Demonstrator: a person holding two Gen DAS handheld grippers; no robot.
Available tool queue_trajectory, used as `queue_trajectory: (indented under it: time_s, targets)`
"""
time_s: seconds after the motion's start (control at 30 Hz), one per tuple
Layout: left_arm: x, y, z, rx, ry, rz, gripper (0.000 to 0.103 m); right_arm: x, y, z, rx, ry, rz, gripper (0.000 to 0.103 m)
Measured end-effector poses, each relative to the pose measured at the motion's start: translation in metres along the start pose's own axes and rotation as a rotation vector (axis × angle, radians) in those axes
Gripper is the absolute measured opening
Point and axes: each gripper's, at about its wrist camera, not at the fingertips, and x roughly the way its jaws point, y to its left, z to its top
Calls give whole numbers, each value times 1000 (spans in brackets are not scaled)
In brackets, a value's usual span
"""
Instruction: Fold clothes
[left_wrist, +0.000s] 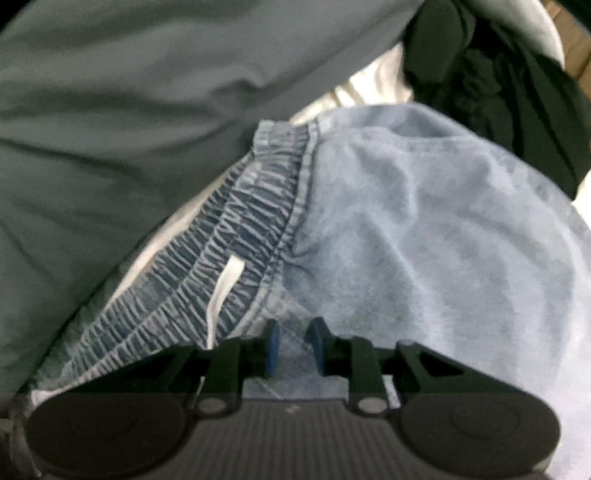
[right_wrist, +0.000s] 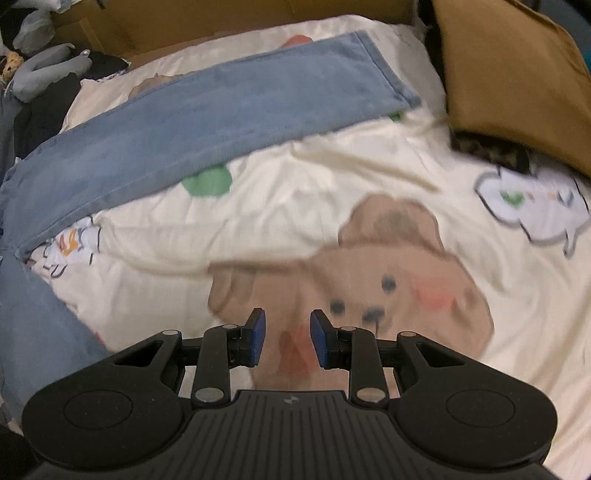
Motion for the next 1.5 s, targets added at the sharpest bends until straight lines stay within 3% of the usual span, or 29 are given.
queue_trajectory:
  time_s: [0.2, 0.37, 0.5, 0.73, 0.93, 1.1, 1.33, 1.43, 1.5]
  targets:
    - [-9, -5, 6, 18, 27, 21, 18, 23, 17, 52, -114, -74, 12, 34]
    - [-43, -12, 26, 43, -96, -26, 20, 48, 38, 97, -172, -144, 37, 34]
    - [-42, -20, 49, 49, -133, 12, 20, 72, 45, 110, -185, -137, 25, 34]
    - [2, -31, 79, 56, -69, 91, 21, 102, 45, 105, -194, -81, -10, 35]
    - [21, -38, 84, 71, -57, 124, 23, 104, 42, 99, -189, -100, -8, 36]
    - [7, -37, 90, 97, -21, 118, 23, 100, 44, 102, -196, -107, -22, 36]
    - [-42, -43, 94, 123, -80, 39, 21, 82, 53, 113, -210, -163, -2, 36]
    - [-40, -55, 100, 145, -86, 6, 21, 85, 55, 119, -208, -172, 3, 36]
    - [-29, -61, 103, 155, -68, 23, 21, 90, 56, 121, -211, -170, 4, 36]
